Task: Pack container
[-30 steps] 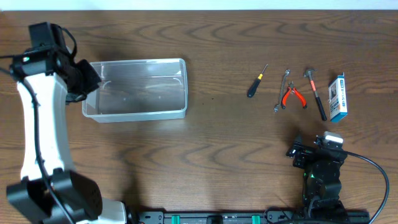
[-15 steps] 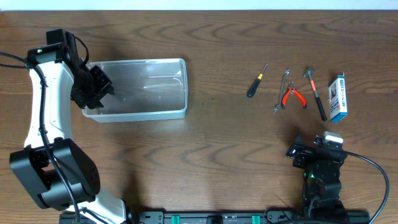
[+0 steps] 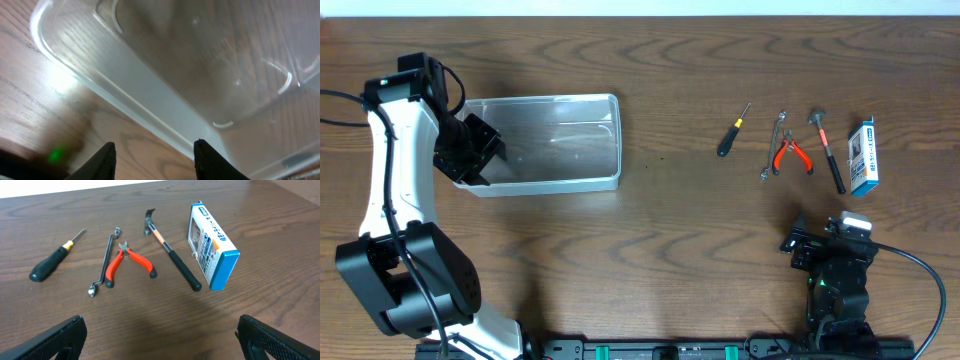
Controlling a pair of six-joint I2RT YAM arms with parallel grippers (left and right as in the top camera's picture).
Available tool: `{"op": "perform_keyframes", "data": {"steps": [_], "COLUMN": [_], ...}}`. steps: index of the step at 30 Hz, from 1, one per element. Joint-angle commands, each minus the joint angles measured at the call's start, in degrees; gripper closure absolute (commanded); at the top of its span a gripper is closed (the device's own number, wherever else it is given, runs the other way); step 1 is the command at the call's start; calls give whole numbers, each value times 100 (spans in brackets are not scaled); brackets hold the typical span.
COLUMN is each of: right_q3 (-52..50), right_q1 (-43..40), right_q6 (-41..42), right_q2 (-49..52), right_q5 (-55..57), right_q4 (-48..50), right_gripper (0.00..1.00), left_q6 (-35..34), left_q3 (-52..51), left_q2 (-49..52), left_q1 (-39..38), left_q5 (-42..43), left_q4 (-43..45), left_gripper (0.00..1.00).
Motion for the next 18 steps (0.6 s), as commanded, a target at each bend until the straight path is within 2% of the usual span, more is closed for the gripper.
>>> {"op": "perform_keyframes", "data": {"steps": [1,9,10,11,13,14,18], "right_q3": [-17,-17,-17,-17,-17,-17,-17], "right_q1": [48,48,48,48,48,48,48], "right_q6": [79,79,79,79,79,79,79], "right_q2": [0,0,0,0,0,0,0], "right_q5": [15,13,13,15,15,13,13], "right_q4": [0,0,0,0,0,0,0], "right_gripper": [1,1,1,1,1,1,1], "left_q6": [-328,-483,-490,-505,-553,-575,-629], "left_q3": [-219,-817,-898,-966,-1097,-1167,-1357], "left_q2": [26,26,26,26,26,26,26], "left_q1": [26,26,26,26,26,26,26], "left_q5": [-151,-146,-146,-146,-146,-146,-149], "left_q4": [35,667,787,876,1008,1067,1244], "left_gripper": [57,57,48,46,45,41,41]}}
